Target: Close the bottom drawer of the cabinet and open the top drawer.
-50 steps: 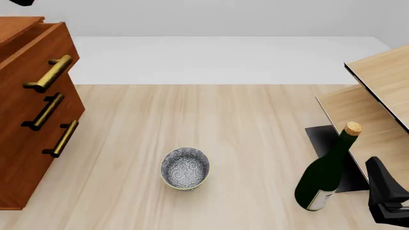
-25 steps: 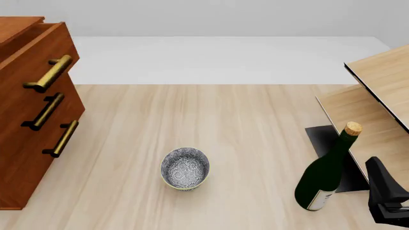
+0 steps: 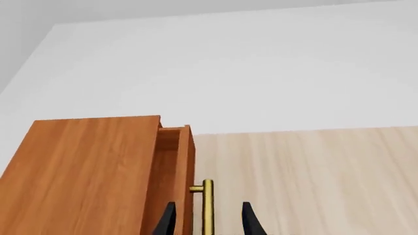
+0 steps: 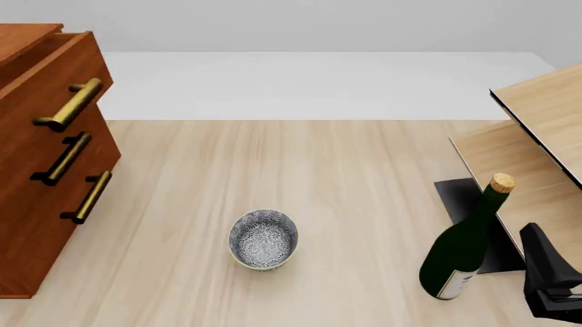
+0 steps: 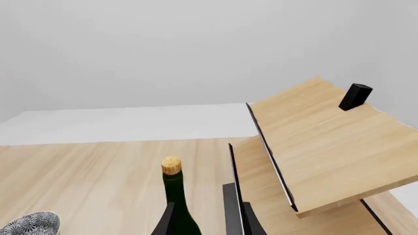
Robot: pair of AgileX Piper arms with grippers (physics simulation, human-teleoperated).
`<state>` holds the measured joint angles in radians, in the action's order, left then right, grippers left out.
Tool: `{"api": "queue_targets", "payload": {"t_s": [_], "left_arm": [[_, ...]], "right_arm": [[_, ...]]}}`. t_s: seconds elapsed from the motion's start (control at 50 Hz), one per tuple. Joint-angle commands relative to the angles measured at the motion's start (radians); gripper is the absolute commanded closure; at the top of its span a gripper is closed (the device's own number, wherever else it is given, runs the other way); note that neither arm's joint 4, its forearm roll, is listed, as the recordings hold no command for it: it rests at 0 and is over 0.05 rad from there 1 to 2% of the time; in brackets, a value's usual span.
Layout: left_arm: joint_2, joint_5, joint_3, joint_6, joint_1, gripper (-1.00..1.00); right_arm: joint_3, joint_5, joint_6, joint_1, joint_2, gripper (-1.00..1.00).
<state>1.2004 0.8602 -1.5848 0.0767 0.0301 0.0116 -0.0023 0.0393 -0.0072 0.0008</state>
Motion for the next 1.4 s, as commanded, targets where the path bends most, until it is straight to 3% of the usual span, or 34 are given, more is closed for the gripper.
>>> {"api": "queue_targets", "payload": {"t_s": [0.02,0.44,1.4], "left_arm": [[-0.015,-0.006,0.038,-0.013,0.029,-1.0],[-0.04,-0.052,0.152,-0.027,0.079,-1.0],[-0.047,-0.126,0.298,-0.091,0.112,-1.0]], "right_arm": [[-0.001,0.0,-0.003,0.0,0.0,-1.0],[-0.003,-0.001,-0.002,0.0,0.0,-1.0],[-0.002,-0.001,-0.001,0.0,0.0,-1.0]]}}
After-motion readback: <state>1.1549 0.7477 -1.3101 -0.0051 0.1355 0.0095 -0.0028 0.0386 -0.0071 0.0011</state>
